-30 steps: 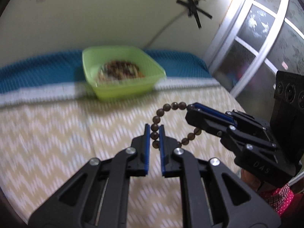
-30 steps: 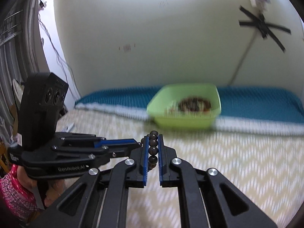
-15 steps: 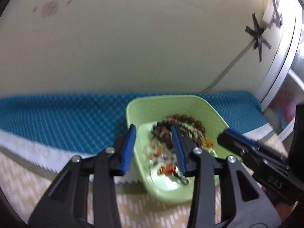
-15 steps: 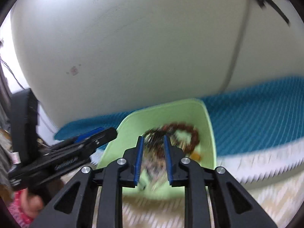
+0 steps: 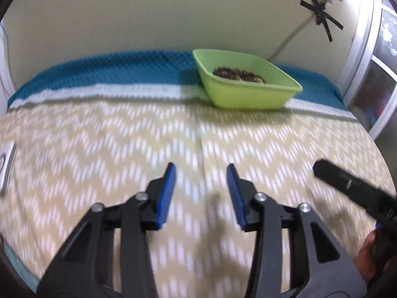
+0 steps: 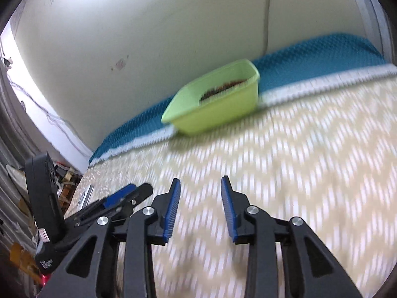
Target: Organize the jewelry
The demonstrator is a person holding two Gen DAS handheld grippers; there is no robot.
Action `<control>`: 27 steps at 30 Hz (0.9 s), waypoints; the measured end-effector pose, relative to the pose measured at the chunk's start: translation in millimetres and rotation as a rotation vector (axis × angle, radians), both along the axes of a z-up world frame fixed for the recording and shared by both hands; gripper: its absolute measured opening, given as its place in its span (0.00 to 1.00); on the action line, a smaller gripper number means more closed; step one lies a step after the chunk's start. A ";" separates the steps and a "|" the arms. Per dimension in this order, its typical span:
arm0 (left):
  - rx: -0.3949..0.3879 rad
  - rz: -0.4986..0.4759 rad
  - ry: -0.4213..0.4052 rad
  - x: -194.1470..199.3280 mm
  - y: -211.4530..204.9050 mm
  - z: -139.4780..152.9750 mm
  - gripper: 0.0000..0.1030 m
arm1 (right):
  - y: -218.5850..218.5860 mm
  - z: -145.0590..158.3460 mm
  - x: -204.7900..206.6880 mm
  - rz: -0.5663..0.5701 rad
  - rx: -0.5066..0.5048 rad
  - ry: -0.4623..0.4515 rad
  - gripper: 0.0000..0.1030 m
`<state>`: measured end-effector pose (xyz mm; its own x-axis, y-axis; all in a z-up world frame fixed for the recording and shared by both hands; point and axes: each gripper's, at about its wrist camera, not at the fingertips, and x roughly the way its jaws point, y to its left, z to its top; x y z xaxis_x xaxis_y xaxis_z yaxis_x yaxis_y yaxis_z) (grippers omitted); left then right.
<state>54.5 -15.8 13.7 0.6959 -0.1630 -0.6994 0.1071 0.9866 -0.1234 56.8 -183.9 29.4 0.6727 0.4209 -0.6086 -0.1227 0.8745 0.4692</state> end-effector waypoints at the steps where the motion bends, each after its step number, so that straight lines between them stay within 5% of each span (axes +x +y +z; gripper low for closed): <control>1: -0.005 0.005 -0.013 -9.5 0.8 1.5 0.50 | 1.1 -1.8 -10.0 -0.001 -0.003 0.003 0.17; 8: 0.056 -0.001 -0.059 -57.2 -13.7 3.7 0.70 | 1.7 -9.3 -62.7 -0.008 -0.004 0.011 0.18; 19: 0.114 0.083 -0.095 -81.5 -6.6 8.0 0.92 | -0.3 -16.5 -80.4 -0.013 0.007 0.022 0.18; 27: 0.205 0.135 -0.088 -81.9 -9.1 6.1 0.94 | 0.2 -15.5 -92.6 -0.008 0.032 0.016 0.18</control>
<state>-27.4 -24.9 19.8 0.7616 0.0742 -0.6438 -0.0259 0.9961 0.0842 -35.8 -183.7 14.0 0.6666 0.4344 -0.6057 -0.1077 0.8602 0.4984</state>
